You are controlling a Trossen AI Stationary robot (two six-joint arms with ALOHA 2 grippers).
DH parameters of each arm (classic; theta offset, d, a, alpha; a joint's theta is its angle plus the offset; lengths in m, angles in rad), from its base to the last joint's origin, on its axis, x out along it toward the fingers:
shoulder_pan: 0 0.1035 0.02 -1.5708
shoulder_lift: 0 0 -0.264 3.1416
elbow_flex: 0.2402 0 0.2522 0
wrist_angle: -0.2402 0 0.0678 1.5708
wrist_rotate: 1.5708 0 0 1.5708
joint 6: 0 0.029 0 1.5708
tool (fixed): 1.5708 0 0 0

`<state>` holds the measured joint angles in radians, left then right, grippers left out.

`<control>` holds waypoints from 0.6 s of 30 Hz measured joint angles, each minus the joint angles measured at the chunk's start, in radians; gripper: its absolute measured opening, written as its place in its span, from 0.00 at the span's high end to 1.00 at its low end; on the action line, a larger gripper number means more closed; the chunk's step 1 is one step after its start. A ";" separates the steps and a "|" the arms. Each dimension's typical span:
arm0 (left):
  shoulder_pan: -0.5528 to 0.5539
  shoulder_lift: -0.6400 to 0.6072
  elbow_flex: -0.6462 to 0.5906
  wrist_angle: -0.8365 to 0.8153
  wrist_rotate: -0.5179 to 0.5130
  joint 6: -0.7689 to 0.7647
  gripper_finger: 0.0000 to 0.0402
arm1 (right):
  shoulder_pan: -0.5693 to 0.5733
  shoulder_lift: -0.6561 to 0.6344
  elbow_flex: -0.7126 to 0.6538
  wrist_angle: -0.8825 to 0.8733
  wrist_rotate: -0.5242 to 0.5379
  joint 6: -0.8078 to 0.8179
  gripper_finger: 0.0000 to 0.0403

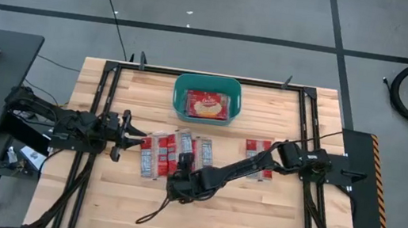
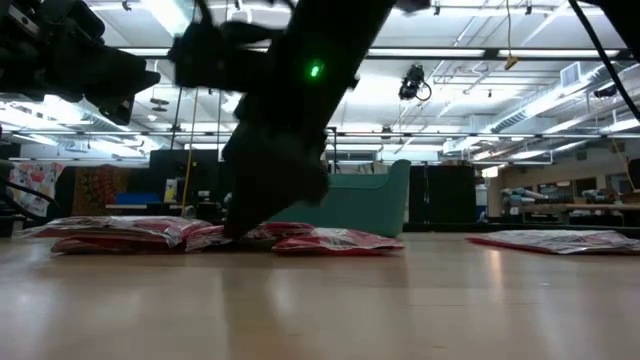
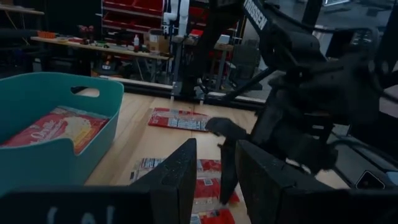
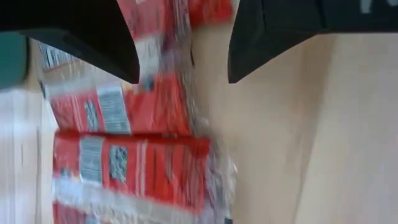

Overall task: Sort popcorn bags into baskets
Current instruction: Put the red popcorn bag into the blue bin

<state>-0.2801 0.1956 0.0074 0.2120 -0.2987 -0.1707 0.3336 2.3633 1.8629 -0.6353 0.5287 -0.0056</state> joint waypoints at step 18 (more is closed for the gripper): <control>0.000 0.020 0.000 -0.001 0.000 0.000 0.71 | -0.029 0.025 0.000 -0.091 0.047 0.053 0.86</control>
<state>-0.2800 0.2157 0.0074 0.2108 -0.2985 -0.1705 0.3048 2.3882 1.8629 -0.7264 0.5755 0.0473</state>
